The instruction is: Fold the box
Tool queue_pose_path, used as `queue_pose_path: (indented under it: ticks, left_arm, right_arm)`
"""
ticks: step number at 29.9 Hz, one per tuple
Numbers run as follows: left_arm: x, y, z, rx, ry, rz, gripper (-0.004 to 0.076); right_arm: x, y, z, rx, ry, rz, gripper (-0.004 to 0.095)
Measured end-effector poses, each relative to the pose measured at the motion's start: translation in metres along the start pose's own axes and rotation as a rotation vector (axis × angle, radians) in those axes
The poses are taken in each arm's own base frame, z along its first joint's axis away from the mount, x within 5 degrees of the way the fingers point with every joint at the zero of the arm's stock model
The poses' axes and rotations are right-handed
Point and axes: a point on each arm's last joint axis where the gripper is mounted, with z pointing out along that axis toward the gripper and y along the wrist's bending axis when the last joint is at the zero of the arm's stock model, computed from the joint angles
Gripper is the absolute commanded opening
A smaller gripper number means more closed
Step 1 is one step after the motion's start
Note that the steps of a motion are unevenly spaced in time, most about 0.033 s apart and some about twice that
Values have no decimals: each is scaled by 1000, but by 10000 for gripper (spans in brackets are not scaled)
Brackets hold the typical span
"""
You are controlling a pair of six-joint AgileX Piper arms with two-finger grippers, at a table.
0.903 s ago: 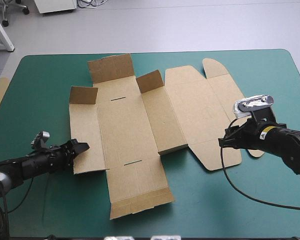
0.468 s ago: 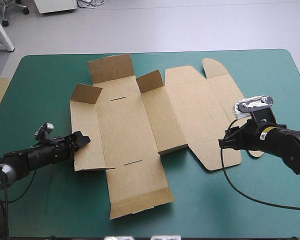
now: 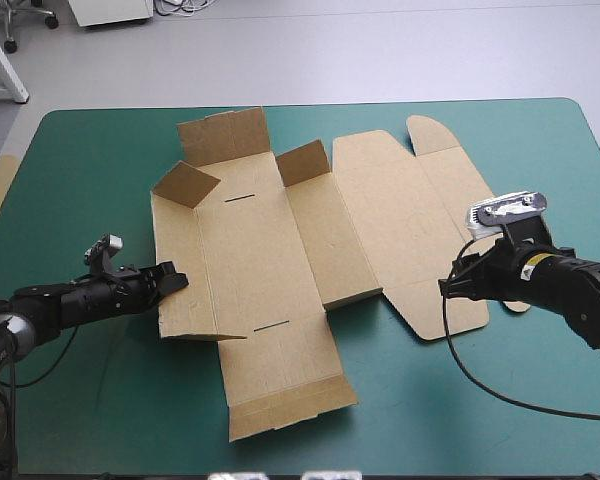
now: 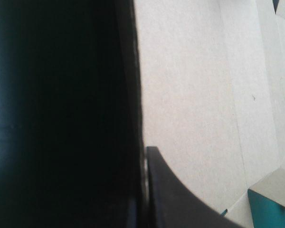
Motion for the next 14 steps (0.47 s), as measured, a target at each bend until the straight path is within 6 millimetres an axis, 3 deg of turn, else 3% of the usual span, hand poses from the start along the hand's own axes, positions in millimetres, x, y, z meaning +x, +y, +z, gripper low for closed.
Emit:
queue_pose_path:
  ticks: [14]
  left_arm:
    - [-63,-40,-22,-3,104,316,-10]
  right_arm:
    - [-2,-1,-1,16,-9,-13,480]
